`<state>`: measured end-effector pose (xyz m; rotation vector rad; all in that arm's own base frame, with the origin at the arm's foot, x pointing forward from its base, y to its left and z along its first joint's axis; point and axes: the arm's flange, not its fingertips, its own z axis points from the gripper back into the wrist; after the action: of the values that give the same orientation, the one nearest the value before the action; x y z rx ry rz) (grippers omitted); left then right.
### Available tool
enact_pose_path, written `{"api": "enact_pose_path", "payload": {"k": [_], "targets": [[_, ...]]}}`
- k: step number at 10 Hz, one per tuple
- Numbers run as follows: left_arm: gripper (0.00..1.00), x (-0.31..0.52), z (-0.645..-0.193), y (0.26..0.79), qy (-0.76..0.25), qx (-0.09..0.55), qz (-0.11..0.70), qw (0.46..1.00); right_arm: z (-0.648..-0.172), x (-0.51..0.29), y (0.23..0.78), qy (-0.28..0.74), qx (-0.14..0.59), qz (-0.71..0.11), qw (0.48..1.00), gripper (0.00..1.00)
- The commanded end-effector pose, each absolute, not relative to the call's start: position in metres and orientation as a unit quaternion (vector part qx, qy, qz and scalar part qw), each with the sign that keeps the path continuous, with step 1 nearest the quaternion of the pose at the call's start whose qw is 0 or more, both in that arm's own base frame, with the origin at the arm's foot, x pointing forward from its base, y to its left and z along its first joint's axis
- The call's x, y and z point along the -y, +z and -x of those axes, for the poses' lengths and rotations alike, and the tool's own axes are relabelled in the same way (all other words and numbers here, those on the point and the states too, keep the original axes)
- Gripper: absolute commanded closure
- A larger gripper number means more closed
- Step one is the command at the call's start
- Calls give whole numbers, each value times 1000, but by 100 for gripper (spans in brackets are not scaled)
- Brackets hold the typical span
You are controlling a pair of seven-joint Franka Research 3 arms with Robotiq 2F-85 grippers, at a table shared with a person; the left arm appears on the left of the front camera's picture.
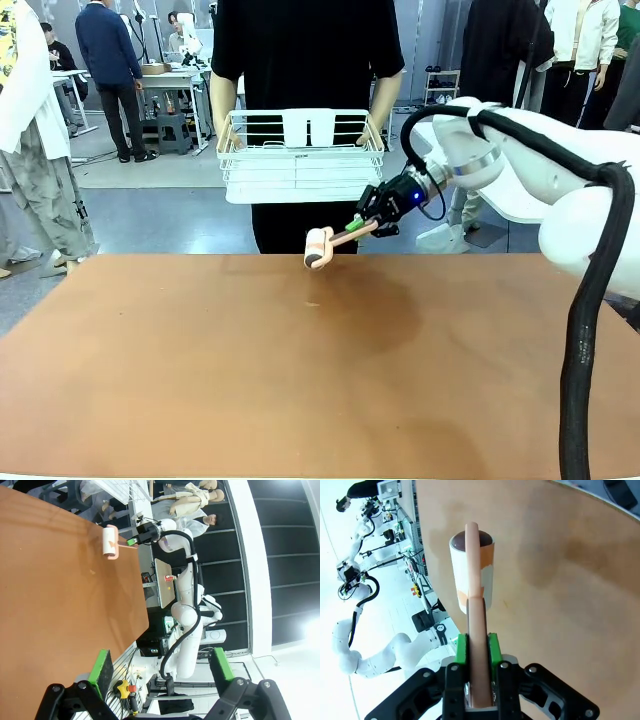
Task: Clean the table.
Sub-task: Clean the table with the Lint Roller when the human lifts the Dish drying rack.
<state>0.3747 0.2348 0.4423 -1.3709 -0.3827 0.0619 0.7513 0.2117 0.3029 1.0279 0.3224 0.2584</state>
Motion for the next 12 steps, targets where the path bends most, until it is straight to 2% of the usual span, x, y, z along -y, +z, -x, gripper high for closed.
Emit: {"api": "enact_pose_path", "payload": {"k": [1,5,6,10,12], "targets": [[0,-237,-373,443,29,177,628,757,-728,-202,340,150,-128,-501,843,79],[0,-237,-373,443,29,177,628,757,-692,-177,400,160,-109,-451,872,79],[0,-237,-373,443,29,177,628,757,-691,-168,415,147,-133,-421,885,79],[0,-237,-373,443,29,177,628,757,-672,-128,472,51,-67,-282,956,79],[0,-237,-373,443,29,177,628,757,-649,-109,497,20,-45,-184,982,79]]}}
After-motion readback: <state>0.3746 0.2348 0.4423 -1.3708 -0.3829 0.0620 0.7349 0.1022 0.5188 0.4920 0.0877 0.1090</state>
